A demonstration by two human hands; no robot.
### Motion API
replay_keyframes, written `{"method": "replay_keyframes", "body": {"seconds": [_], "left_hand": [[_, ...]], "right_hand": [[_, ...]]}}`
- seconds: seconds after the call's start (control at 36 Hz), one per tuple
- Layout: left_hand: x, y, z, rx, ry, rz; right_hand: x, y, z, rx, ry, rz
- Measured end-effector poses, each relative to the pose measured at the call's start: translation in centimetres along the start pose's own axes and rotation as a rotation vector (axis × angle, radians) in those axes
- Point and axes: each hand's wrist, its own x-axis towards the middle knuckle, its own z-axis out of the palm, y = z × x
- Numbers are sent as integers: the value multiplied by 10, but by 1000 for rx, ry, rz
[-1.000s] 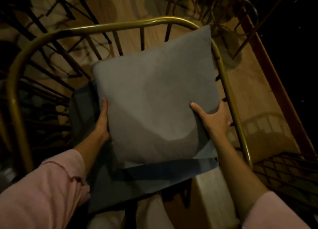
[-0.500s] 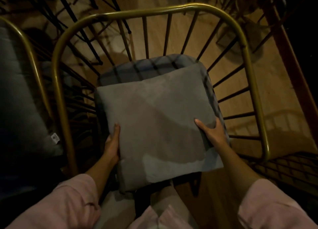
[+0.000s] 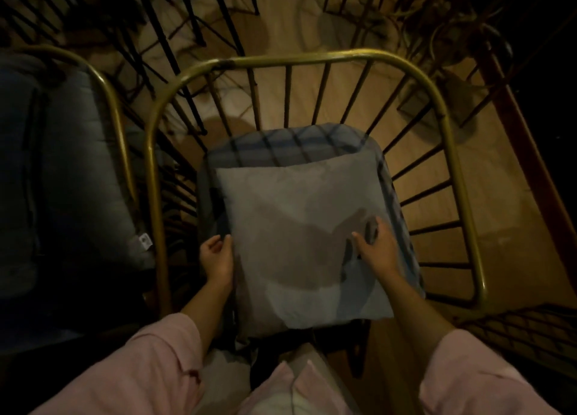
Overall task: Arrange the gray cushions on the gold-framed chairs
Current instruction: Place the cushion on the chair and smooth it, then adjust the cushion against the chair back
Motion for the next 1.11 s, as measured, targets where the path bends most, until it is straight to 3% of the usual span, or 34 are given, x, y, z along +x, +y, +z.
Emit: {"method": "replay_keyframes", "body": {"seconds": [0.08, 0.22, 0.44, 0.58, 0.78, 0.94, 1.11], "left_hand": [[-2, 45, -21, 35, -71, 224], [10, 127, -91, 35, -126, 573], [65, 191, -263, -67, 199, 741], [122, 196, -381, 43, 378, 695], [194, 202, -501, 188, 497, 561], [254, 199, -553, 92, 441, 313], [297, 179, -576, 42, 253, 81]], "right_hand": [[-15, -57, 15, -16, 6, -95], [-41, -174, 50, -32, -136, -329], [-112, -348, 140, -117, -337, -605], [-161, -415, 214, -135, -456, -652], [-208, -460, 306, -87, -522, -472], [-196, -474, 348, 156, -488, -199], [-195, -486, 352, 256, -497, -114]]}}
